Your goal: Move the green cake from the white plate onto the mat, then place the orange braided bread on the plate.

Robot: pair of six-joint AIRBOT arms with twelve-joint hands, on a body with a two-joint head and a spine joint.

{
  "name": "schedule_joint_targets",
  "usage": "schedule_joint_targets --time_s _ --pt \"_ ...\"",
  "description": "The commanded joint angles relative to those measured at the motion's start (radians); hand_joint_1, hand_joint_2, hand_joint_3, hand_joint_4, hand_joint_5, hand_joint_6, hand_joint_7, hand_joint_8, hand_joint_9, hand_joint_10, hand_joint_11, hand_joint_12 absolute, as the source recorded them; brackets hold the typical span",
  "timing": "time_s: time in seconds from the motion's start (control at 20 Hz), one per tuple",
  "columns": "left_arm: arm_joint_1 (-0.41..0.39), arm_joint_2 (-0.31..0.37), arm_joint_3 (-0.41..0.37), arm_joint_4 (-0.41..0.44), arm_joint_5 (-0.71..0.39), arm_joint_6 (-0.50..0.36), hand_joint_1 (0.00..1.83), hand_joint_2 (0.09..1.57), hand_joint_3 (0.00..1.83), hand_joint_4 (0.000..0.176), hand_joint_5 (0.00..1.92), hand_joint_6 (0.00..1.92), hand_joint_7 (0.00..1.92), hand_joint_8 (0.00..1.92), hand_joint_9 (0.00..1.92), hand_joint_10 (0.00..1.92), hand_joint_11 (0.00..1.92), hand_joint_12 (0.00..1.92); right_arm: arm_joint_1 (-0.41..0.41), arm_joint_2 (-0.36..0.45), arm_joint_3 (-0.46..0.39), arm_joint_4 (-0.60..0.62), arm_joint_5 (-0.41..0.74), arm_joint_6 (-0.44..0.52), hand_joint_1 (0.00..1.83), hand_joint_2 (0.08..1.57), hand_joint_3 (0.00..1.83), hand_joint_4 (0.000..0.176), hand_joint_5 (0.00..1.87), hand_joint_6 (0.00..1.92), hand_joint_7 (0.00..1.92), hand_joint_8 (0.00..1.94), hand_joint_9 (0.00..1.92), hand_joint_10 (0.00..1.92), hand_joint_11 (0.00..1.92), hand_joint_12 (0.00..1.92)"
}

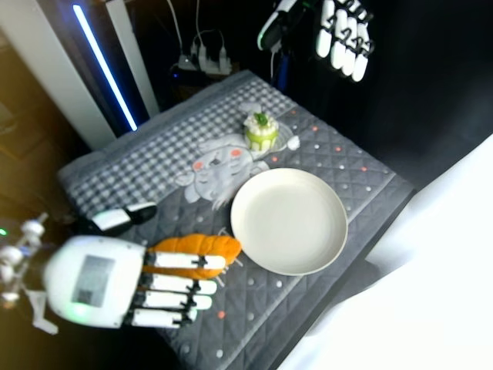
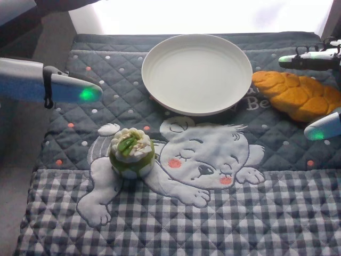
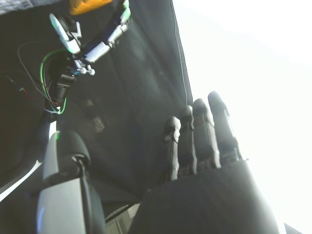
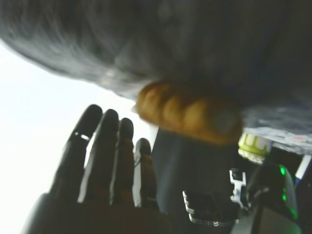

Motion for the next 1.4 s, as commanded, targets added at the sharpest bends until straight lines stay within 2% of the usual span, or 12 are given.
schedule_joint_targets --time_s 0.0,0.3,0.4,0.45,0.55,0.6,0.7,0.9,1.0,1.2,1.25,1.35 --pt "-0.005 0.0 0.0 -0.049 -0.112 -0.002 0.7 0.85 0.0 0.079 0.31 0.01 0.36 0.0 0.35 0.01 0.18 0.32 0.012 0.007 0.012 0.039 0.082 0.008 0.6 0.61 0.0 0.126 0.23 0.0 0.36 0.01 0.28 0.0 0.0 0.84" --pt "0.008 -0.001 0.0 -0.059 -0.122 -0.004 0.66 0.82 0.01 0.107 0.33 0.0 0.34 0.0 0.34 0.0 0.2 0.19 0.012 -0.004 0.016 0.02 0.058 0.008 0.72 0.64 0.0 0.109 0.27 0.0 0.36 0.0 0.35 0.01 0.0 1.0" --pt "0.009 0.0 0.0 -0.06 -0.123 -0.004 0.71 0.88 0.01 0.093 0.4 0.0 0.43 0.0 0.43 0.01 0.26 0.19 0.012 -0.006 0.016 0.008 0.057 0.008 1.11 0.71 0.0 0.066 0.37 0.01 0.42 0.0 0.39 0.01 0.01 1.02" --pt "0.013 0.002 0.0 -0.061 -0.124 -0.004 0.72 0.88 0.01 0.075 0.36 0.0 0.41 0.0 0.41 0.0 0.25 0.19 0.012 -0.006 0.017 0.004 0.057 0.008 1.3 0.78 0.01 0.0 0.5 0.01 0.56 0.02 0.58 0.06 0.2 1.14" --pt "0.02 0.004 0.0 -0.066 -0.13 -0.004 0.76 0.86 0.0 0.076 0.38 0.01 0.43 0.01 0.42 0.01 0.27 0.19 0.012 -0.005 0.018 0.004 0.058 0.008 1.49 0.96 0.01 0.0 0.89 0.02 0.97 0.59 1.13 0.63 0.69 0.96" --pt "0.024 0.005 0.0 -0.069 -0.133 -0.004 0.77 0.86 0.0 0.096 0.37 0.0 0.43 0.01 0.42 0.01 0.28 0.19 0.012 -0.005 0.018 0.004 0.059 0.008 1.51 1.02 0.01 0.0 1.0 0.5 1.06 0.69 1.29 0.58 0.83 1.32" --pt "0.029 0.006 0.0 -0.074 -0.136 -0.005 0.71 0.9 0.01 0.063 0.32 0.0 0.39 0.0 0.41 0.01 0.29 0.2 0.012 -0.004 0.018 0.007 0.068 0.008 1.5 1.07 0.0 0.0 0.98 0.77 1.08 0.66 1.11 0.94 0.74 1.54" --pt "0.046 0.008 0.0 -0.087 -0.146 -0.005 0.62 0.86 0.0 0.132 0.36 0.01 0.4 0.0 0.41 0.0 0.27 0.19 0.012 0.006 0.012 0.023 0.122 0.014 1.5 1.07 0.0 0.0 1.01 0.83 1.05 0.64 1.06 0.93 0.84 1.53" --pt "0.06 0.011 0.0 -0.102 -0.16 -0.005 0.6 0.89 0.01 0.107 0.32 0.0 0.36 0.0 0.35 0.0 0.22 0.17 0.012 0.028 -0.009 0.039 0.172 0.014 1.39 1.08 0.0 0.0 0.99 0.82 1.0 0.81 1.06 1.11 0.96 0.93" --pt "0.083 0.016 -0.002 -0.123 -0.182 -0.006 0.74 0.79 0.0 0.109 0.26 0.0 0.3 0.0 0.32 0.0 0.18 0.21 0.012 0.088 -0.078 0.047 0.277 -0.003 1.4 1.06 0.0 0.0 0.96 0.95 1.13 0.58 1.12 0.94 0.92 0.83" --pt "0.09 0.018 -0.003 -0.126 -0.185 -0.007 0.71 0.84 0.01 0.072 0.18 0.0 0.23 0.0 0.25 0.0 0.12 0.19 0.012 0.117 -0.121 0.049 0.318 -0.041 1.4 1.05 0.0 0.0 1.02 0.77 1.13 0.63 1.11 1.01 0.93 0.99" --pt "0.099 0.019 -0.003 -0.136 -0.194 -0.007 0.64 0.84 0.0 0.075 0.18 0.0 0.24 0.0 0.28 0.0 0.19 0.19 0.012 0.154 -0.175 0.048 0.374 -0.088 1.39 1.11 0.0 0.0 0.98 0.66 0.98 0.97 0.96 1.3 0.81 1.38"
